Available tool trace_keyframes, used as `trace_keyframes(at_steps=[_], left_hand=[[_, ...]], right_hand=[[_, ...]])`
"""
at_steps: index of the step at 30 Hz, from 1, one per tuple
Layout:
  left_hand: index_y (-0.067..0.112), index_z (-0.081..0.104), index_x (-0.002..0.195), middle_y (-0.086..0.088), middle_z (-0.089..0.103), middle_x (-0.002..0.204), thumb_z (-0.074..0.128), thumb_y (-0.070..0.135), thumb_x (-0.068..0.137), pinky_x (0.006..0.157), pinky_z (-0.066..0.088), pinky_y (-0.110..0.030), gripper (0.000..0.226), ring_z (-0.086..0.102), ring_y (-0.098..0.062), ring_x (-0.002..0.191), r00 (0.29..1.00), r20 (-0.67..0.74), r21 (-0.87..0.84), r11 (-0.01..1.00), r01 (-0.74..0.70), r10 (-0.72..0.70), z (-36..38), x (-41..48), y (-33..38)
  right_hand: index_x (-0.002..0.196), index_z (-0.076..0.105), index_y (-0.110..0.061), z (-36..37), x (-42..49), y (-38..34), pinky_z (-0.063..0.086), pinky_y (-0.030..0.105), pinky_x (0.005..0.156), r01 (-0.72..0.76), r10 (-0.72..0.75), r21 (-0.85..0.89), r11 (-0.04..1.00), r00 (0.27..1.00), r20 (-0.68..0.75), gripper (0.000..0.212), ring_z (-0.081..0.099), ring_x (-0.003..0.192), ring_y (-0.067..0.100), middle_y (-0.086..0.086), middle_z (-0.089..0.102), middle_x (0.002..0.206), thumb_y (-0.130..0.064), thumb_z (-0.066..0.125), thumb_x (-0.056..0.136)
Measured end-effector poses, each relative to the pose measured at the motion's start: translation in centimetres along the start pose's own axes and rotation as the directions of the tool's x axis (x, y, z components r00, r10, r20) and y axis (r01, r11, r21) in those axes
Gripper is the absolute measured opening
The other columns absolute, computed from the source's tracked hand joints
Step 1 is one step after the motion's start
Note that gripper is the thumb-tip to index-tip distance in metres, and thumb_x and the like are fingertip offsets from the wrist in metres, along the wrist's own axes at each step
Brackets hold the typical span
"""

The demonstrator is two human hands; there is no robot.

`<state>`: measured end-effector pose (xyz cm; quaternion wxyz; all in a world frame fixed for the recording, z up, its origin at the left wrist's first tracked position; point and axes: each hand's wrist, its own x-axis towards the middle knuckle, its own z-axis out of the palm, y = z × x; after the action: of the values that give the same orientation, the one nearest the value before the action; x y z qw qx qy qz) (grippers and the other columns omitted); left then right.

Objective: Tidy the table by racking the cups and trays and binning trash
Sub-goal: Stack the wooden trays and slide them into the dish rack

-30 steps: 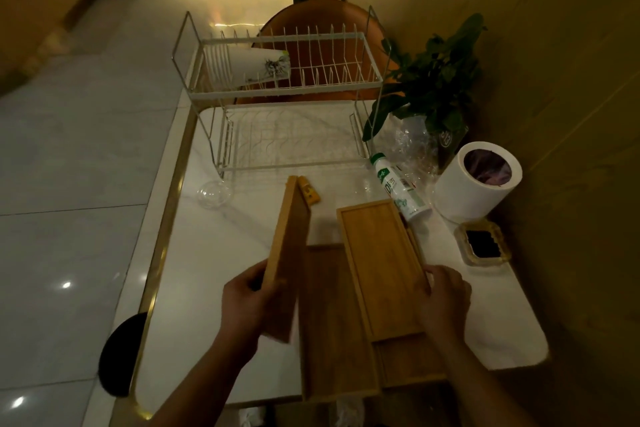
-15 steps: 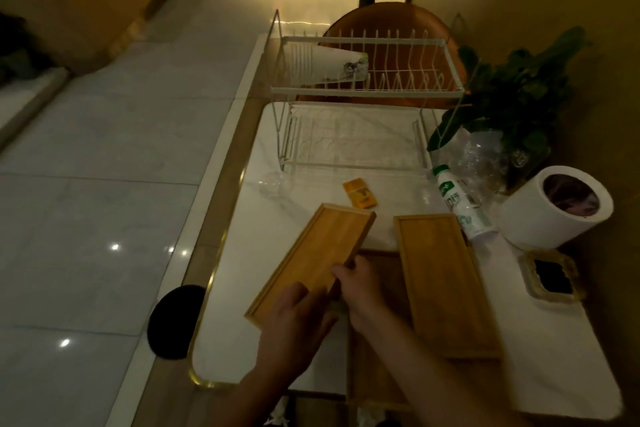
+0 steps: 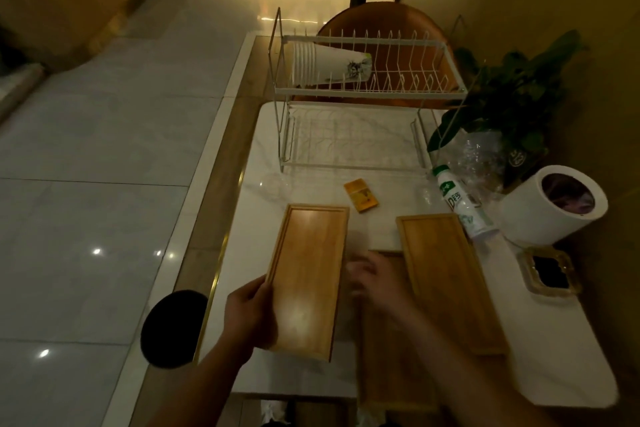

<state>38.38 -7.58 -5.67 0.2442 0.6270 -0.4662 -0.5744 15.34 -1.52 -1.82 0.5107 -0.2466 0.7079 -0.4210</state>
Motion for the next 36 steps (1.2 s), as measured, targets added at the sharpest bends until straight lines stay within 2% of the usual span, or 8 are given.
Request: trace_keyframes(at_steps=[3, 6, 9, 15, 20, 28, 33, 36], left_hand=[[0.037, 0.075, 0.103, 0.008, 0.076, 0.089, 0.059, 0.036, 0.097, 0.074, 0.057, -0.034, 0.017, 0.070, -0.015, 0.092, 0.998, -0.050, -0.009, 0.999, 0.031, -0.032, -0.3, 0.7, -0.9], [0.019, 0.067, 0.127, 0.003, 0.071, 0.107, 0.056, 0.034, 0.100, 0.088, 0.054, -0.042, 0.033, 0.066, -0.024, 0.103, 0.998, -0.063, 0.020, 1.000, -0.014, 0.015, -0.6, 1.4, -2.0], [0.018, 0.064, 0.131, 0.002, 0.068, 0.107, 0.053, 0.034, 0.101, 0.091, 0.052, -0.042, 0.036, 0.064, -0.029, 0.109, 0.996, -0.084, 0.069, 0.997, -0.034, 0.039, -0.3, 1.9, -2.4], [0.016, 0.059, 0.136, -0.013, 0.070, 0.112, 0.055, 0.030, 0.100, 0.090, 0.055, -0.052, 0.039, 0.066, -0.032, 0.096, 0.972, -0.230, 0.255, 0.967, 0.020, 0.041, 1.6, 2.4, -3.0], [0.014, 0.063, 0.133, -0.015, 0.073, 0.115, 0.055, 0.021, 0.099, 0.081, 0.055, -0.044, 0.035, 0.070, -0.031, 0.094, 0.957, -0.255, 0.536, 0.844, 0.021, 0.138, 1.9, 2.6, -2.6], [0.011, 0.064, 0.130, -0.017, 0.072, 0.111, 0.059, 0.020, 0.096, 0.079, 0.055, -0.041, 0.035, 0.069, -0.031, 0.091, 0.955, -0.289, 0.539, 0.836, 0.098, 0.074, 1.6, 3.0, -2.8], [0.019, 0.066, 0.124, -0.014, 0.063, 0.119, 0.066, 0.026, 0.090, 0.086, 0.056, -0.049, 0.035, 0.063, -0.030, 0.102, 0.945, -0.163, 0.714, 0.694, -0.086, 0.284, 2.9, 1.7, -2.9], [0.027, 0.060, 0.130, -0.005, 0.061, 0.123, 0.066, 0.023, 0.092, 0.087, 0.054, -0.038, 0.039, 0.060, -0.022, 0.110, 0.960, 0.027, 0.575, 0.781, -0.244, 0.280, 5.5, 0.0, -1.0]], right_hand=[[0.121, 0.062, -0.004, -5.0, -1.1, 1.0, 0.053, 0.040, 0.084, 0.080, -0.136, -0.176, 0.981, 0.933, -0.334, 0.029, 0.063, 0.107, 0.032, 0.016, 0.066, 0.117, -0.005, 0.061, 0.093], [0.122, 0.064, -0.006, -11.3, -2.5, 3.3, 0.048, 0.038, 0.082, -0.079, -0.252, -0.503, 0.860, 0.793, -0.555, 0.031, 0.060, 0.107, 0.037, 0.018, 0.065, 0.118, -0.009, 0.062, 0.092], [0.127, 0.060, -0.009, -15.7, -2.9, 5.5, 0.049, 0.049, 0.086, -0.276, -0.241, -0.659, 0.700, 0.777, -0.581, 0.038, 0.052, 0.112, 0.045, 0.023, 0.058, 0.125, -0.019, 0.062, 0.091], [0.123, 0.059, -0.009, -16.8, -2.1, 7.8, 0.049, 0.044, 0.087, -0.417, -0.044, -0.664, 0.621, 0.827, -0.560, 0.038, 0.053, 0.107, 0.039, 0.020, 0.056, 0.121, -0.034, 0.053, 0.095], [0.121, 0.063, -0.006, -17.0, -1.7, 7.9, 0.049, 0.042, 0.084, -0.398, -0.078, -0.633, 0.664, 0.805, -0.588, 0.034, 0.055, 0.105, 0.038, 0.021, 0.059, 0.116, -0.027, 0.052, 0.096], [0.112, 0.063, -0.004, -18.0, -1.2, 7.4, 0.046, 0.034, 0.067, -0.368, -0.088, -0.615, 0.697, 0.807, -0.583, 0.024, 0.064, 0.090, 0.033, 0.017, 0.069, 0.105, -0.020, 0.051, 0.098], [0.130, 0.057, -0.006, -17.4, -2.6, 5.7, 0.047, 0.034, 0.083, -0.163, -0.037, -0.332, 0.929, 0.851, -0.523, 0.037, 0.060, 0.109, 0.029, 0.012, 0.063, 0.125, -0.021, 0.057, 0.096], [0.126, 0.062, -0.012, -15.4, -4.0, 3.1, 0.049, 0.029, 0.078, 0.005, -0.085, -0.161, 0.987, 0.867, -0.491, 0.036, 0.060, 0.100, 0.017, 0.004, 0.064, 0.117, -0.021, 0.065, 0.091]])
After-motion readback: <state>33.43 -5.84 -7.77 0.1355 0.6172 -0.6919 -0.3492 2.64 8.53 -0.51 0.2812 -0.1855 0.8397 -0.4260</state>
